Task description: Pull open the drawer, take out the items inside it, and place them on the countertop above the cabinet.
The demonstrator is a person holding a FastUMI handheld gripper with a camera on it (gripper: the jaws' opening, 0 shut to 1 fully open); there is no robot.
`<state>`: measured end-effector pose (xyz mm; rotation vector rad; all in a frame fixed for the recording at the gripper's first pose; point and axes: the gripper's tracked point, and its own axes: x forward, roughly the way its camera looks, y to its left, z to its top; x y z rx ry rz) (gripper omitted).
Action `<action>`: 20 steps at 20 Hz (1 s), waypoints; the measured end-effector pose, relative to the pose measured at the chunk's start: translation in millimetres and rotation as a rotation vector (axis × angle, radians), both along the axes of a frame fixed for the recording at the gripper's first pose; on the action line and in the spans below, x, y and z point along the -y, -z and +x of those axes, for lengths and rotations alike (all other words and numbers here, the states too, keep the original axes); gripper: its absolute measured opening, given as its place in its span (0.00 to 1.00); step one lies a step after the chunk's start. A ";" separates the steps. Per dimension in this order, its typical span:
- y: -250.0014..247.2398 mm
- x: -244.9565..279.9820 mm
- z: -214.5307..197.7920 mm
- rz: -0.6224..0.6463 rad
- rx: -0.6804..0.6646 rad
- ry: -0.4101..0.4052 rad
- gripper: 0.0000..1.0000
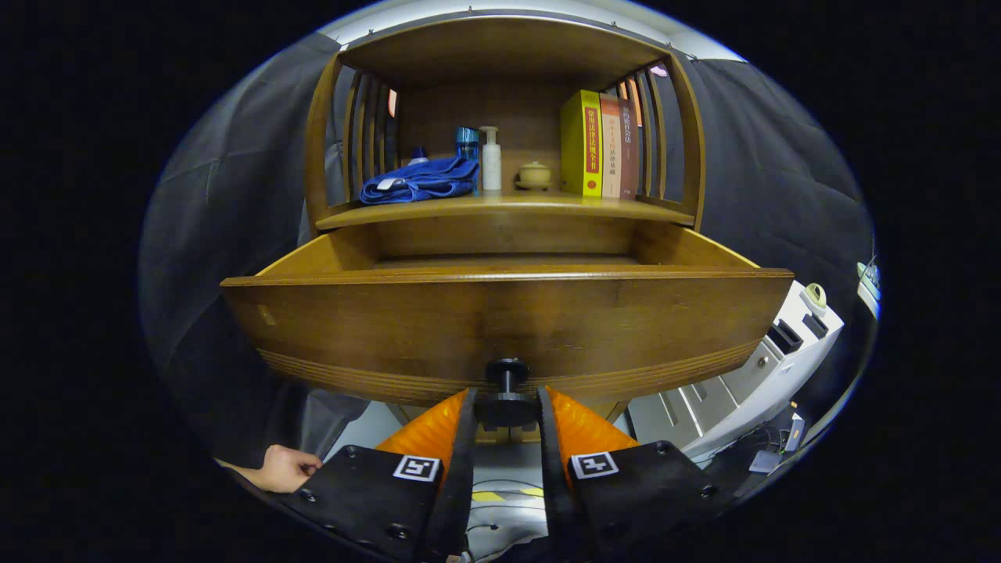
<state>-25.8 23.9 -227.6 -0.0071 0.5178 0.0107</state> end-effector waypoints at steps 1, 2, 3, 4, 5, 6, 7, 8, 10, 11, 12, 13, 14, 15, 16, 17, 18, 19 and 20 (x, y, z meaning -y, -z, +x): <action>-1.1 1.3 0.9 0.003 0.009 0.004 0.47; 0.2 2.1 -3.7 0.003 -0.005 0.005 0.47; 0.0 2.0 -3.9 0.003 -0.002 0.006 0.47; 1.1 2.2 -6.5 -0.002 -0.007 0.004 0.47; 0.4 2.1 -4.8 -0.001 0.003 0.005 0.47; 1.7 2.8 -5.6 -0.002 0.001 0.005 0.47; 0.9 2.3 -5.0 -0.003 0.005 0.002 0.47; 1.9 2.4 -7.1 0.003 0.002 0.003 0.47; 0.6 2.6 -8.1 0.016 -0.003 0.003 0.50; -4.4 2.4 -8.3 0.024 0.005 0.007 0.52; -8.9 0.7 -9.6 0.026 0.005 -0.003 0.54; -15.9 -1.1 -10.3 0.022 0.004 -0.017 0.57; -23.6 -1.2 -9.4 0.011 0.011 -0.025 0.66; -35.6 -1.2 -11.0 0.003 0.027 -0.032 0.75; -46.6 -0.5 -9.1 -0.008 0.043 -0.035 0.84; -57.1 -1.7 -6.6 -0.012 0.061 -0.040 0.93; -66.7 -3.4 -4.1 -0.015 0.074 -0.047 0.94; -74.9 -3.7 -2.1 -0.016 0.085 -0.051 0.94; -82.1 -5.0 0.0 -0.016 0.091 -0.059 0.97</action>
